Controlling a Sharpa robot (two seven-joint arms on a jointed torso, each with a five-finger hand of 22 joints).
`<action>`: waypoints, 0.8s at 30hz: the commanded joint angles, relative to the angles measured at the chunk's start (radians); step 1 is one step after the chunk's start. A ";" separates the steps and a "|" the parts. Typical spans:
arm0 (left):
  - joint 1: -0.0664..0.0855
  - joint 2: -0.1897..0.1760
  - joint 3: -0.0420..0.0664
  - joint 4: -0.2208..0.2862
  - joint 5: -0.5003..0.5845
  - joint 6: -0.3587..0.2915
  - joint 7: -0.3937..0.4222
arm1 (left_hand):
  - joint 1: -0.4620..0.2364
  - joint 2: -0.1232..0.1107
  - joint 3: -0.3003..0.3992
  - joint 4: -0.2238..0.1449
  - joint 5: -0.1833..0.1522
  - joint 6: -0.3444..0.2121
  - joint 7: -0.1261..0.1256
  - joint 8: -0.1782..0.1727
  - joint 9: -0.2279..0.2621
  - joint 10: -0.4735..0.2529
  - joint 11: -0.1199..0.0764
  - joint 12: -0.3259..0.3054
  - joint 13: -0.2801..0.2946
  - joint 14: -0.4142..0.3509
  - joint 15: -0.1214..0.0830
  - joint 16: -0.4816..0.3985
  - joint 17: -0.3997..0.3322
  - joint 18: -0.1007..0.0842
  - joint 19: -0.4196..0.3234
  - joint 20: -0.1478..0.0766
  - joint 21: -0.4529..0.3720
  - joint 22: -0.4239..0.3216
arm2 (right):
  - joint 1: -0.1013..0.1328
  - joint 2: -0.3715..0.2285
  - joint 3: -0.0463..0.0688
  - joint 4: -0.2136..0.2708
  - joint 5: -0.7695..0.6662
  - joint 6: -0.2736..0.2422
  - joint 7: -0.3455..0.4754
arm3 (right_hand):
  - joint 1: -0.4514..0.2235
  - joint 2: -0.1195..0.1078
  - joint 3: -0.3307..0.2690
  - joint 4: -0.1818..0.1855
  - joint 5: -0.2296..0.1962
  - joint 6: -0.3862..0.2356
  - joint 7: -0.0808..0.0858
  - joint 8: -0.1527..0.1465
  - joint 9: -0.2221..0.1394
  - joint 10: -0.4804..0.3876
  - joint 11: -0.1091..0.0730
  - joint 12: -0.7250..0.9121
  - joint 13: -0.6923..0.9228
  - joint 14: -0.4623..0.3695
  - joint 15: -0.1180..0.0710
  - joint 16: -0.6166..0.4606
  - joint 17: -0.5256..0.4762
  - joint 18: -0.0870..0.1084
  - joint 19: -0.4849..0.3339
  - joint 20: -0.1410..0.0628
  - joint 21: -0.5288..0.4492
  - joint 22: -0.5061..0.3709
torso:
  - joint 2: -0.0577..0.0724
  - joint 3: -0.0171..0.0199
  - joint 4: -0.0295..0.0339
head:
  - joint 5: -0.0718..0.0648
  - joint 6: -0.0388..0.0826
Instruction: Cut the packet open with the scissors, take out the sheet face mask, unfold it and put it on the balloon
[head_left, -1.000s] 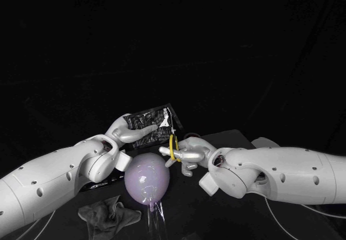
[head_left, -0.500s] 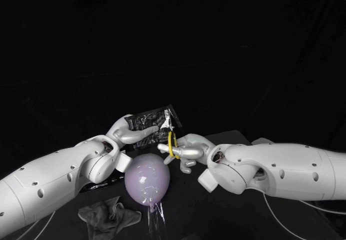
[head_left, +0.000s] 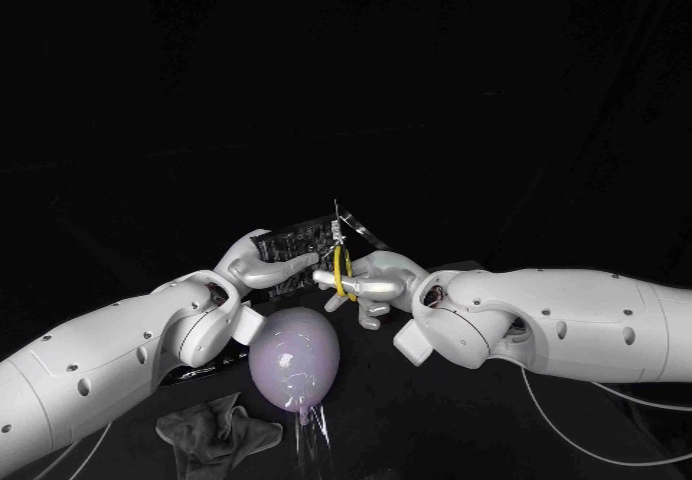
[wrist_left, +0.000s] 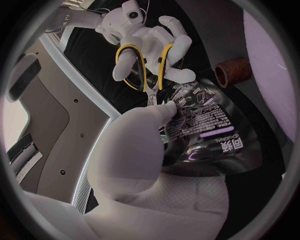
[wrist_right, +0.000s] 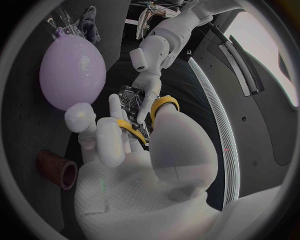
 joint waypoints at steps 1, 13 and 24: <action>0.002 0.003 0.001 0.001 -0.006 0.013 0.009 | -0.001 0.008 -0.001 -0.005 0.003 0.008 0.002 0.003 0.051 -0.001 0.003 -0.004 -0.001 0.001 -0.006 -0.005 0.002 0.020 -0.003 -0.001 0.006 -0.001 | 0.007 0.004 0.001 -0.006 0.001 0.029 -0.010 | -0.001 0.011 -0.007 -0.001 -0.002 -0.008 0.024 0.007 -0.002 0.004 -0.008 0.005 -0.003 -0.008 0.000 -0.006 0.000 0.018 -0.005 -0.002 -0.004 0.001 | 0.000 0.0001 -0.0003 | 0.001 0.000; 0.002 0.005 0.001 0.001 -0.015 0.012 0.010 | -0.001 0.008 0.000 -0.005 0.003 0.008 0.001 0.003 0.051 -0.001 0.003 -0.004 -0.001 0.001 -0.006 -0.006 0.002 0.020 -0.003 -0.001 0.006 -0.001 | 0.017 0.019 0.000 -0.037 0.011 0.046 -0.039 | 0.008 0.033 -0.020 -0.003 -0.002 0.017 0.022 0.020 -0.004 0.035 -0.012 0.013 -0.012 -0.004 -0.004 -0.001 0.003 0.016 0.002 -0.006 0.006 0.007 | 0.000 0.0000 0.0001 | 0.004 0.000; 0.002 0.005 0.001 0.000 -0.016 0.008 0.010 | -0.002 0.008 0.000 -0.006 0.003 0.009 0.001 0.003 0.052 -0.001 0.003 -0.004 -0.001 0.001 -0.006 -0.006 0.002 0.020 -0.003 -0.001 0.007 -0.001 | 0.019 0.019 -0.001 -0.049 0.007 0.061 -0.066 | 0.039 0.063 -0.048 -0.008 -0.002 0.083 0.007 0.051 -0.005 0.097 -0.027 0.025 -0.013 0.005 -0.017 0.007 0.011 0.011 0.025 -0.015 0.034 0.023 | 0.000 -0.0005 0.0001 | 0.006 -0.002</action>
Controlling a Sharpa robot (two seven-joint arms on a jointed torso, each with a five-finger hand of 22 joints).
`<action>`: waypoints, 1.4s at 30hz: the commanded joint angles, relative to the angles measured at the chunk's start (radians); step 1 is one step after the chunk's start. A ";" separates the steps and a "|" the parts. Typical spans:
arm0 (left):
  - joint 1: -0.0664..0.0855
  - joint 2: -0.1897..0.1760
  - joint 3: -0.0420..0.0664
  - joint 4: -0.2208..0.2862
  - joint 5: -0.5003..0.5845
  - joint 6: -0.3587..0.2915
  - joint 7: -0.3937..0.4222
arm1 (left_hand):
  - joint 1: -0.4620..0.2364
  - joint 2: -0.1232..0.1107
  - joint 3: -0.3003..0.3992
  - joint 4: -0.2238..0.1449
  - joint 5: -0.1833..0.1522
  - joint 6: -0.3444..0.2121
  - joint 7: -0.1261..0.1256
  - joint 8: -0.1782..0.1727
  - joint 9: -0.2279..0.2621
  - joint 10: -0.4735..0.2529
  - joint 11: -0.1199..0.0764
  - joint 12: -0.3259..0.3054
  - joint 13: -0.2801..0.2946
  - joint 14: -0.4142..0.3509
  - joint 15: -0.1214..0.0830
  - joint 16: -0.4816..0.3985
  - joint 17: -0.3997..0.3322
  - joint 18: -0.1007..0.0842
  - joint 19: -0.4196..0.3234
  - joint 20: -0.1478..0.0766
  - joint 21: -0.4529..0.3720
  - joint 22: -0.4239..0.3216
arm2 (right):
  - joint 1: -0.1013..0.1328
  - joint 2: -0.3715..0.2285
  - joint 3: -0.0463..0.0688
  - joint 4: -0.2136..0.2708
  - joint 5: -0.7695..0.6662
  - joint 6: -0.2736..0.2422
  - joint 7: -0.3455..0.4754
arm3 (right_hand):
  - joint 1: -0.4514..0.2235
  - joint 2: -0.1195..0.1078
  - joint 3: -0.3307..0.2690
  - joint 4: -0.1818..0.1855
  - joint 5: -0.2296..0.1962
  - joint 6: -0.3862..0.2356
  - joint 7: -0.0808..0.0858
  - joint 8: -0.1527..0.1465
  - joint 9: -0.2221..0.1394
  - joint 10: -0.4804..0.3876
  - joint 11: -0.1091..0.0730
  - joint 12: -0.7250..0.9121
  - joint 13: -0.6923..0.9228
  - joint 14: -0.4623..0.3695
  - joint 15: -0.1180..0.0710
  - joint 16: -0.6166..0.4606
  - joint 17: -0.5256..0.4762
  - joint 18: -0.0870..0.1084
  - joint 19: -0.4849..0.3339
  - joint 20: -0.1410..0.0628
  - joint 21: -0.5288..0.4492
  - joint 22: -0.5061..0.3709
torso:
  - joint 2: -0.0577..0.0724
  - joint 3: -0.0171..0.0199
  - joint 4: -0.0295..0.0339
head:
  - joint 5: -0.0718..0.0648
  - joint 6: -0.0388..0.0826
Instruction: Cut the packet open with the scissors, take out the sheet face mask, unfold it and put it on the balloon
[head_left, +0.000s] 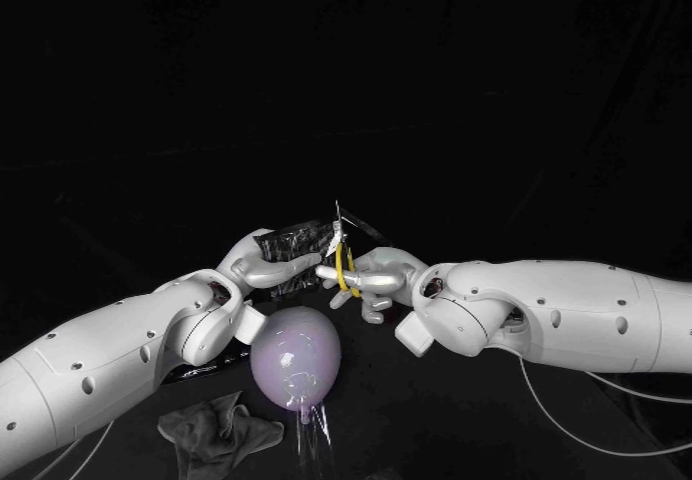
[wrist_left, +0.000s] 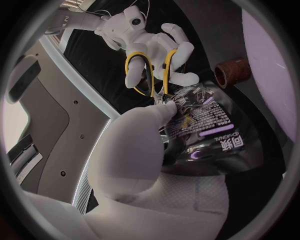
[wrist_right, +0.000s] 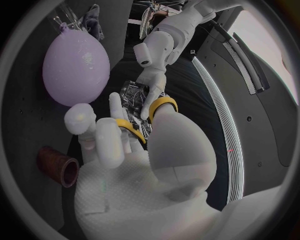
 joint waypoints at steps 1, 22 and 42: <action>0.002 0.003 0.001 0.002 -0.003 0.007 0.012 | -0.001 0.009 0.000 -0.006 0.003 0.006 -0.001 0.002 0.052 -0.001 0.003 -0.004 -0.001 0.001 -0.006 -0.006 0.001 0.020 -0.004 -0.001 0.007 -0.001 | 0.001 0.000 0.000 0.000 -0.005 0.022 -0.016 | 0.008 0.016 -0.010 -0.001 -0.002 0.030 -0.009 0.015 0.002 0.042 -0.025 0.011 0.003 0.003 -0.012 0.006 0.002 0.018 0.012 -0.003 0.010 0.006 | 0.000 0.0001 0.0005 | 0.001 -0.001; 0.002 0.001 0.001 -0.005 0.006 0.002 0.013 | -0.002 0.010 0.000 -0.007 0.003 0.007 -0.001 0.002 0.052 -0.001 0.003 -0.004 -0.001 0.001 -0.006 -0.007 0.001 0.020 -0.004 -0.001 0.007 -0.001 | 0.001 -0.048 -0.001 0.020 0.029 -0.152 0.087 | 0.151 0.187 -0.172 -0.014 0.000 0.278 -0.188 0.365 0.424 0.235 -0.191 0.922 0.808 0.094 -0.152 0.178 0.271 -0.041 0.185 -0.137 0.260 0.191 | 0.000 0.0000 0.0000 | -0.001 0.002; 0.000 -0.079 0.002 0.058 0.172 0.088 0.093 | -0.006 0.011 0.000 -0.006 0.003 0.006 0.000 0.000 0.053 -0.003 0.004 -0.005 -0.001 0.000 -0.005 -0.009 0.001 0.019 -0.007 0.001 0.006 -0.002 | -0.006 -0.129 -0.016 0.044 0.084 -0.153 0.246 | 0.187 0.212 -0.204 -0.031 -0.001 0.263 -0.188 0.358 0.464 0.223 -0.190 0.931 0.834 0.093 -0.152 0.179 0.274 -0.042 0.187 -0.137 0.265 0.198 | 0.000 -0.0010 0.0000 | 0.025 -0.004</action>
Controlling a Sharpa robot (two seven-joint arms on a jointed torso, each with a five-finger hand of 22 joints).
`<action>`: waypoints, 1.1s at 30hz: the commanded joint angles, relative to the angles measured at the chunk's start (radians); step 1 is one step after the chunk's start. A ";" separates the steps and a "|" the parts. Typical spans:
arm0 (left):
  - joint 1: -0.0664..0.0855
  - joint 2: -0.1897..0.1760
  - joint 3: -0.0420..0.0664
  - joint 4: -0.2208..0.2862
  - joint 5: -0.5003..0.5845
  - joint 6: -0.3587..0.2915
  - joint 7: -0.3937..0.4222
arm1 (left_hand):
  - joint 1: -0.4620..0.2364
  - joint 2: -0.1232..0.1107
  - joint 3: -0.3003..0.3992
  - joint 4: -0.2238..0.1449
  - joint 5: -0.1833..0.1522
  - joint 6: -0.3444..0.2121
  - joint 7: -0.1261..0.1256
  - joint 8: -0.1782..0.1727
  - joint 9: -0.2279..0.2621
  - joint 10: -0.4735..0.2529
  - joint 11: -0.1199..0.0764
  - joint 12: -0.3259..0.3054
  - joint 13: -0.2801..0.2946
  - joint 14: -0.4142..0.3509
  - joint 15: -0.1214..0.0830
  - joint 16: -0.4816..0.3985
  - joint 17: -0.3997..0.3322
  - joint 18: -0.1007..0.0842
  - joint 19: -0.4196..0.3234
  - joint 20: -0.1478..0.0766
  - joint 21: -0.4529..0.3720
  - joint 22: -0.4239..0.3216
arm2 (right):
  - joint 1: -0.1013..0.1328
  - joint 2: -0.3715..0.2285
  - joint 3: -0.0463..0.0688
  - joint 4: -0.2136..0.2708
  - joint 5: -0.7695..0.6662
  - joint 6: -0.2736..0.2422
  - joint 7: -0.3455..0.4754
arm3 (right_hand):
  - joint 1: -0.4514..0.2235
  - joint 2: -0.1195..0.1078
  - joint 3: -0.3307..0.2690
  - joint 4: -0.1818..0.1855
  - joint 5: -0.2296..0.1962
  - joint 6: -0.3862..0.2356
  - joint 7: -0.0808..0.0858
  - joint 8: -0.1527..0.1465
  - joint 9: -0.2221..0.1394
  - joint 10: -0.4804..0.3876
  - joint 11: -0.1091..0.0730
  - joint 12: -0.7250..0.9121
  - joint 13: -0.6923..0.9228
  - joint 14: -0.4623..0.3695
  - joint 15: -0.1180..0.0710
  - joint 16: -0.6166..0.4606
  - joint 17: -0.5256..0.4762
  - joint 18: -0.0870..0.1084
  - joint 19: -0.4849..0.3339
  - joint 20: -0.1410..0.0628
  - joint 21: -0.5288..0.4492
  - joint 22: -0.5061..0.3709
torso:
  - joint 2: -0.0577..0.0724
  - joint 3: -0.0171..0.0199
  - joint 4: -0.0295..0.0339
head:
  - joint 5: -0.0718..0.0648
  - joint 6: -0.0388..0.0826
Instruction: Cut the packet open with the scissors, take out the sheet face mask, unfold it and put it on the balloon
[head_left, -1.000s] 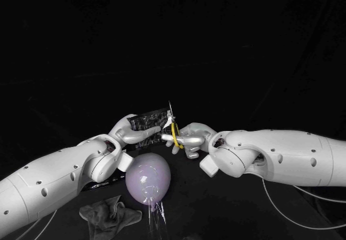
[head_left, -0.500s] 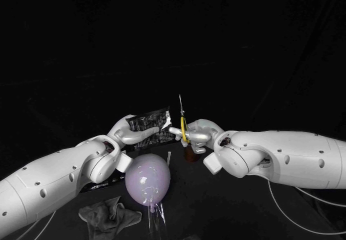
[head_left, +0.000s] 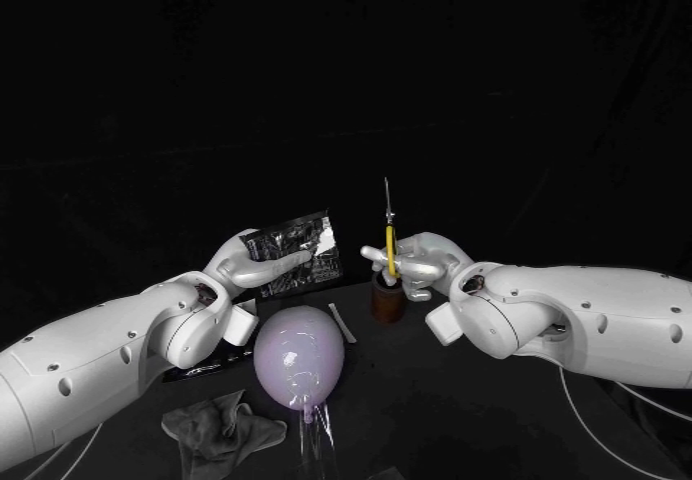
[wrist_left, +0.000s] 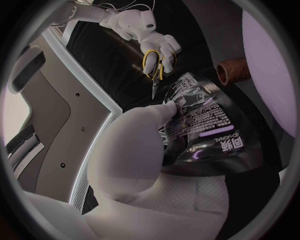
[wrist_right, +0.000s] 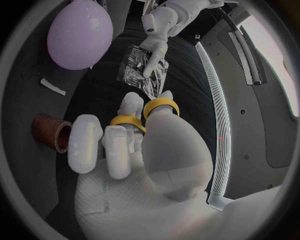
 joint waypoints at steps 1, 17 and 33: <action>0.001 -0.021 0.001 0.023 0.109 0.072 0.073 | 0.000 0.012 0.000 -0.005 0.007 0.006 0.000 0.006 0.052 -0.004 0.004 -0.005 -0.001 -0.001 -0.005 -0.005 0.001 0.019 -0.007 0.001 0.002 -0.002 | -0.004 -0.007 -0.002 0.002 0.044 0.015 0.109 | 0.094 0.095 -0.007 -0.001 -0.002 -0.006 -0.001 -0.006 0.002 0.112 -0.071 0.563 0.001 0.080 -0.007 -0.006 0.118 -0.010 -0.002 0.001 -0.004 0.100 | -0.001 -0.0005 0.0004 | 0.016 -0.006; -0.016 -0.223 -0.005 0.173 0.238 0.100 0.088 | -0.003 0.013 0.000 -0.004 0.007 0.006 0.000 0.005 0.053 -0.005 0.005 -0.005 -0.001 -0.001 -0.004 -0.006 0.001 0.019 -0.009 0.002 0.001 -0.003 | -0.063 -0.014 -0.010 -0.007 0.131 0.016 0.233 | 0.160 0.141 0.002 -0.039 -0.002 -0.002 -0.005 -0.021 0.015 0.115 -0.075 0.595 0.041 0.086 -0.010 0.009 0.145 -0.014 0.008 0.001 0.013 0.114 | -0.002 -0.0048 0.0057 | 0.101 -0.067; -0.083 -0.419 -0.045 0.277 0.251 0.140 0.062 | -0.010 0.014 -0.003 -0.002 0.007 0.010 -0.003 0.006 0.055 0.000 0.002 -0.002 0.000 0.004 -0.006 -0.005 0.003 0.021 -0.005 0.002 0.004 -0.002 | -0.094 0.007 -0.010 -0.039 0.145 0.022 0.253 | 0.165 0.145 0.001 -0.043 -0.002 -0.001 -0.006 -0.023 0.017 0.116 -0.075 0.601 0.047 0.087 -0.010 0.011 0.150 -0.015 0.009 0.000 0.015 0.116 | -0.008 -0.0148 0.0151 | 0.235 -0.165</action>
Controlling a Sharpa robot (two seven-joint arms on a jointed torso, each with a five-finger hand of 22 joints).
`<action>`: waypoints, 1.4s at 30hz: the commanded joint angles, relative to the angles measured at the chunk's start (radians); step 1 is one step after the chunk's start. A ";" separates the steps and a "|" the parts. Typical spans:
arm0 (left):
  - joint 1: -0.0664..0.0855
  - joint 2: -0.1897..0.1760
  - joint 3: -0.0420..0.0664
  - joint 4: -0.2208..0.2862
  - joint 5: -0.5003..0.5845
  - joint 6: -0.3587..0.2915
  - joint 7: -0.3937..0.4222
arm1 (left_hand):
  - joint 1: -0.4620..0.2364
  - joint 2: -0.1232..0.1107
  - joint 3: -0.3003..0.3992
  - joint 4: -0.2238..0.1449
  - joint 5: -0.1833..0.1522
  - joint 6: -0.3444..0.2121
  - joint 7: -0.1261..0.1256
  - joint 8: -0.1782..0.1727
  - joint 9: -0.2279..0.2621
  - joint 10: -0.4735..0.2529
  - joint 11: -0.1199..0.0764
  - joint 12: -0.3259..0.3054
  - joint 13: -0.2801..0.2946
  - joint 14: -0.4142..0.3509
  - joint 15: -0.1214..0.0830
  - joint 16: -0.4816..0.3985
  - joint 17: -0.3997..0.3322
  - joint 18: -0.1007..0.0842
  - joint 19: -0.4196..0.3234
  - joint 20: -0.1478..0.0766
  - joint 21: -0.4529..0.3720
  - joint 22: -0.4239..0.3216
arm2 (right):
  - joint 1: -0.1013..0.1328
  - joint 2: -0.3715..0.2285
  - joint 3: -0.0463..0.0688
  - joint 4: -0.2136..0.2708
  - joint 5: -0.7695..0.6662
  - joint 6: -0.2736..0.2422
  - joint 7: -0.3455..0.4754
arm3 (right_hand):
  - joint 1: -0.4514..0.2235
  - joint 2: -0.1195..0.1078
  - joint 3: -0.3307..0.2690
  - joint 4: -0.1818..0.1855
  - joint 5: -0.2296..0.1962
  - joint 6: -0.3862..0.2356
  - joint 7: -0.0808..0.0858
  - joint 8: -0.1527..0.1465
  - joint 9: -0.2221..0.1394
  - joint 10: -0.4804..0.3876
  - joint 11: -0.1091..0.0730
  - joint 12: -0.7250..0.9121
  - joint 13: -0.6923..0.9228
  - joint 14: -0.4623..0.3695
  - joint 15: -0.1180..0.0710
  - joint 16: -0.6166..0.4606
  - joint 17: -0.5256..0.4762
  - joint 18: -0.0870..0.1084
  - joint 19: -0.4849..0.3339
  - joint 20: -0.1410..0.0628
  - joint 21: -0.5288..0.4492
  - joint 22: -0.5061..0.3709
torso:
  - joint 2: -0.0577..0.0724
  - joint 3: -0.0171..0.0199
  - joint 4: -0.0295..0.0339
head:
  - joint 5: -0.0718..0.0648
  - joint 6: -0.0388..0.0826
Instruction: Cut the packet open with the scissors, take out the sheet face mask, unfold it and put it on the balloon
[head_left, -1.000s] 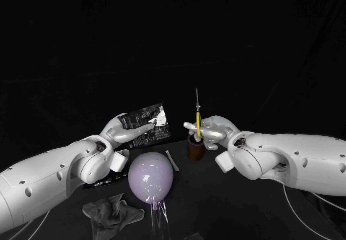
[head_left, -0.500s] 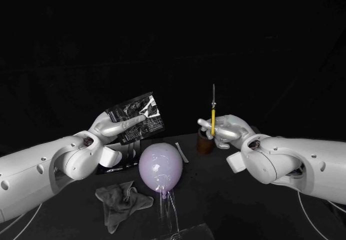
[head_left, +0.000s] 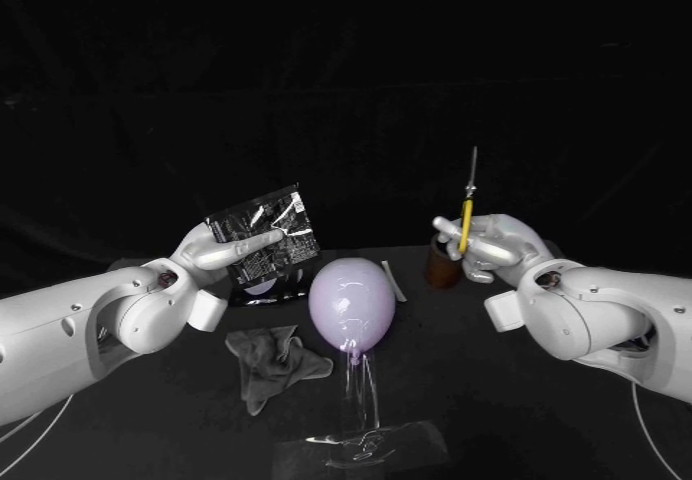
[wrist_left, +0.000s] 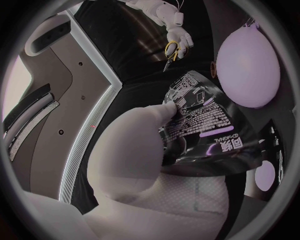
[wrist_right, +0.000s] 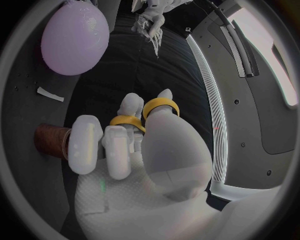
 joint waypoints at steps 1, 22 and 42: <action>-0.014 -0.019 -0.002 0.012 0.020 0.060 -0.008 | -0.003 0.003 -0.003 -0.002 0.003 0.006 0.000 0.004 0.041 0.001 0.002 -0.002 0.000 0.003 -0.008 -0.005 0.001 0.019 -0.001 -0.002 0.004 -0.001 | -0.004 0.003 0.001 -0.008 0.008 0.015 0.031 | 0.157 0.148 -0.001 -0.008 -0.002 0.000 -0.007 -0.005 0.001 0.115 -0.076 0.596 0.002 0.083 -0.008 0.006 0.150 -0.014 0.007 0.002 0.003 0.116 | -0.004 -0.0041 0.0040 | 0.047 -0.034; -0.145 -0.109 -0.030 -0.055 -0.176 0.164 -0.129 | -0.004 0.003 -0.004 -0.002 0.003 0.006 -0.001 0.004 0.042 0.001 0.001 -0.002 0.000 0.003 -0.008 -0.005 0.001 0.019 -0.001 -0.002 0.005 -0.001 | -0.020 0.010 0.001 -0.038 0.011 0.020 0.029 | 0.159 0.149 -0.003 -0.010 -0.001 0.001 -0.007 -0.005 0.003 0.116 -0.077 0.600 0.007 0.085 -0.008 0.010 0.157 -0.015 0.010 0.002 0.007 0.118 | -0.008 -0.0105 0.0122 | 0.210 -0.129; -0.158 -0.098 -0.034 -0.099 -0.346 0.090 -0.298 | -0.007 -0.002 -0.005 -0.003 0.003 0.007 -0.001 0.004 0.043 0.002 0.000 -0.003 0.000 0.003 -0.009 -0.006 0.002 0.019 0.000 -0.002 0.006 -0.001 | -0.021 0.009 0.001 -0.039 0.011 0.021 0.029 | 0.160 0.150 -0.004 -0.012 -0.002 0.003 -0.007 -0.005 0.004 0.117 -0.077 0.601 0.008 0.085 -0.008 0.011 0.159 -0.015 0.012 0.002 0.010 0.120 | -0.008 -0.0105 0.0093 | 0.229 -0.148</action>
